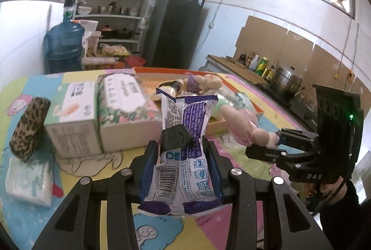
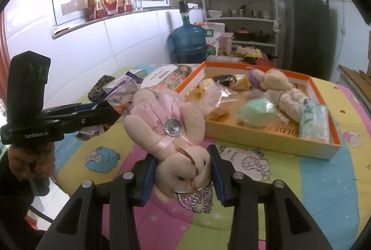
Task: Organize soft objects
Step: 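Carry the pink bear with the right gripper over the box while the left gripper carries the purple-white packet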
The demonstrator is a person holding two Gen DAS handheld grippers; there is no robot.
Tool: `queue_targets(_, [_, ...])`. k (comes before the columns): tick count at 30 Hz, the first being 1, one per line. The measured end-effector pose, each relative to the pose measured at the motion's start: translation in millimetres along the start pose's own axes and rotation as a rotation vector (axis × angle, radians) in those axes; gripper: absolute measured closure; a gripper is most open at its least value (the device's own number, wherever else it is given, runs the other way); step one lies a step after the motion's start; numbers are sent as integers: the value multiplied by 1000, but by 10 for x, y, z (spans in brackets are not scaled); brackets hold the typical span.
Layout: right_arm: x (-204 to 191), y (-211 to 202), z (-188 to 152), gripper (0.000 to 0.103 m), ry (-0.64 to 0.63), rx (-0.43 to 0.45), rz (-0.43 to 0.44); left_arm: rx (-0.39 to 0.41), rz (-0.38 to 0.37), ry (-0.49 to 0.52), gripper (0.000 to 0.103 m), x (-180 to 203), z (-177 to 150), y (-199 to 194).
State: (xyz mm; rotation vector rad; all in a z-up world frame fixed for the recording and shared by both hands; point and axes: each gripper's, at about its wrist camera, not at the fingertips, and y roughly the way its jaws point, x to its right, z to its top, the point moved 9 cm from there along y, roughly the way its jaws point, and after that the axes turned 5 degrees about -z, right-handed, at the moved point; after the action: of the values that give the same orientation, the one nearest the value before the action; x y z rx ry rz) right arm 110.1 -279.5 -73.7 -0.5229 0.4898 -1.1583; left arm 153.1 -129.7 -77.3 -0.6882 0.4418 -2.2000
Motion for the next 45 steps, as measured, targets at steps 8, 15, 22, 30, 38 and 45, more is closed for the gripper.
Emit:
queue_targets(8, [234, -90, 166, 60, 2, 39, -45, 24, 7, 0, 60, 192, 237, 182])
queue_targets(15, [508, -195, 317, 60, 4, 80, -92, 27, -6, 1, 60, 371, 415, 417])
queue_targets(22, [772, -261, 425, 60, 7, 103, -123, 42, -1, -12, 60, 512, 546, 626])
queue_targets(30, [1039, -279, 522, 60, -1, 119, -152, 28, 45, -10, 60, 601, 645, 887])
queue_targets(38, [1251, -237, 597, 60, 1, 124, -159, 13, 82, -4, 60, 647, 759, 1150])
queue_targets(45, [1465, -174, 677, 60, 13, 132, -168, 7, 98, 15, 60, 672, 908, 1353])
